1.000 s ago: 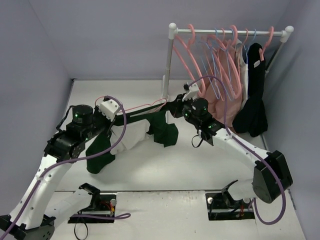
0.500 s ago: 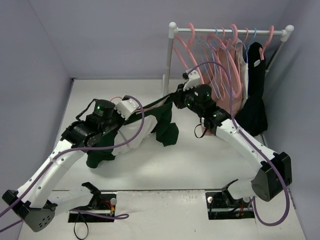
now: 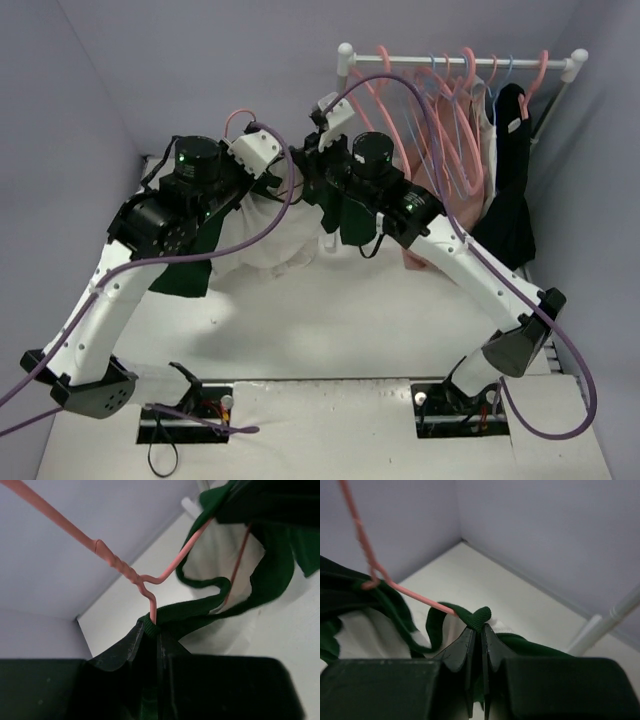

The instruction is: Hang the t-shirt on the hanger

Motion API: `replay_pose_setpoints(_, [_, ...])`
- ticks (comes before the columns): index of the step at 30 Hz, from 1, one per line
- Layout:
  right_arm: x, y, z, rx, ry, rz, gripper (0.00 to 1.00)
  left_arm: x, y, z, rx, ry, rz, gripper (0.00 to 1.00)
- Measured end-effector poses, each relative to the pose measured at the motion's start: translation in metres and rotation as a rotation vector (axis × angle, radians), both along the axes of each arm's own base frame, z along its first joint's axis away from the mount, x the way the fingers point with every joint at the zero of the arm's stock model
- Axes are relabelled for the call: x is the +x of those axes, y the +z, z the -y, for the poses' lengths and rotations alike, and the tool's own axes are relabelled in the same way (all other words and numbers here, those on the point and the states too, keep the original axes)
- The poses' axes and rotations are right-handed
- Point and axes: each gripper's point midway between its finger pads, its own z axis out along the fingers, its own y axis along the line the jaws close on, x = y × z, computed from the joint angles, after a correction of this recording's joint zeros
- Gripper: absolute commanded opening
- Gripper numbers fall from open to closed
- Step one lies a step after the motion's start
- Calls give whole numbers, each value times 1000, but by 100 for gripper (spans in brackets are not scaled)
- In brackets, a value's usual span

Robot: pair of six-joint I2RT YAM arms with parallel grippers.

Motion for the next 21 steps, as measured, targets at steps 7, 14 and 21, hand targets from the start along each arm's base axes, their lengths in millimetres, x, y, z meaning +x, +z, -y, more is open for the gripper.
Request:
replay_pose_setpoints(7, [-35, 76, -27, 102, 87, 129, 0, -15, 26, 2, -64, -55, 75, 0])
replay_pose_setpoints(14, [-50, -14, -52, -3, 108, 0, 0, -32, -51, -5, -113, -36, 23, 0])
replay_pose_setpoints(21, [-47, -120, -38, -155, 37, -162, 0, -36, -145, 4, -155, -21, -112, 0])
